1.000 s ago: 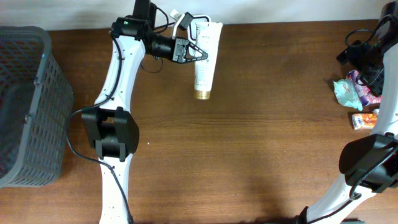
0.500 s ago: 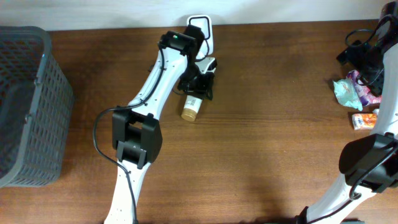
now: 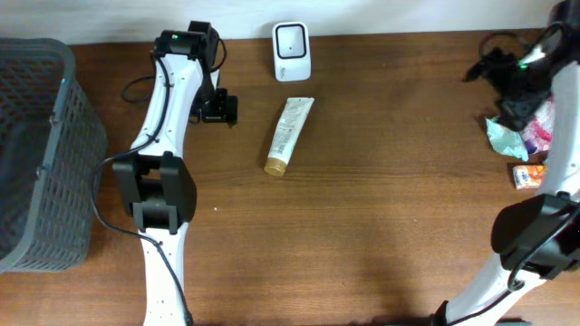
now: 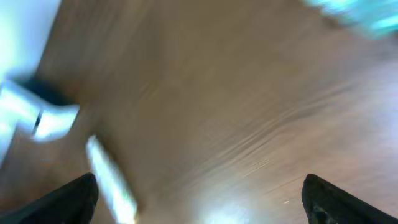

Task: Scan the item barcode
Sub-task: 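Grasp the Pantene tube with the right gripper, then raise the Pantene tube in front of the scanner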

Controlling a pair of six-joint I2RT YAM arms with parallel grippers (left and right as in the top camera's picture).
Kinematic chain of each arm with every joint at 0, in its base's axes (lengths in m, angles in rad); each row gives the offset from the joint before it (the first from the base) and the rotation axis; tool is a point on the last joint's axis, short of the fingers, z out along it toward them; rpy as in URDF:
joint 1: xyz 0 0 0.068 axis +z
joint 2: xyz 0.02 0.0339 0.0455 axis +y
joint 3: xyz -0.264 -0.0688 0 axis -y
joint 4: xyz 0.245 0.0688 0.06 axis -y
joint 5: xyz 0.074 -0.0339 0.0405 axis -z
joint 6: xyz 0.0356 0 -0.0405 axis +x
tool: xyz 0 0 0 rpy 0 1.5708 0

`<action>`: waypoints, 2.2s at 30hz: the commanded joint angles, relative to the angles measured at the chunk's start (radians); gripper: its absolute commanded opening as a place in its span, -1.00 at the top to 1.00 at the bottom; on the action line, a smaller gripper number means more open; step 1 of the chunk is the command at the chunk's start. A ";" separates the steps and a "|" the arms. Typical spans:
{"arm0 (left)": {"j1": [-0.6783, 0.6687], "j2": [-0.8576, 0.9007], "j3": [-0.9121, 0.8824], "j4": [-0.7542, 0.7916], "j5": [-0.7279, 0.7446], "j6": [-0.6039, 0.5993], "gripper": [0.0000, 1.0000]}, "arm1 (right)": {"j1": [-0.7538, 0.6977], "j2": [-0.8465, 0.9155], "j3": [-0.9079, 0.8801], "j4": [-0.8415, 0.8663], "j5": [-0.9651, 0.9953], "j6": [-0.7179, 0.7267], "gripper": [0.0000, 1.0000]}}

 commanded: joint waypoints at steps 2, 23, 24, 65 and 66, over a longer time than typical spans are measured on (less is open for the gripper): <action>0.014 -0.010 0.020 0.008 -0.010 -0.005 -0.98 | 0.263 0.076 -0.125 0.089 0.075 -0.193 -0.97; 0.016 -0.010 0.020 0.025 -0.003 -0.005 -0.98 | 0.651 0.469 -0.145 0.603 -0.259 -0.050 0.92; 0.016 -0.010 0.020 0.025 -0.003 -0.005 -0.98 | 0.645 0.442 -0.143 0.586 -0.208 -0.050 0.92; 0.015 -0.010 0.020 0.025 -0.003 -0.005 -0.98 | 0.654 0.425 0.211 0.690 0.228 -0.272 0.92; 0.016 -0.010 0.020 0.025 -0.003 -0.005 -0.98 | 0.651 0.426 0.208 0.799 0.234 -0.272 0.92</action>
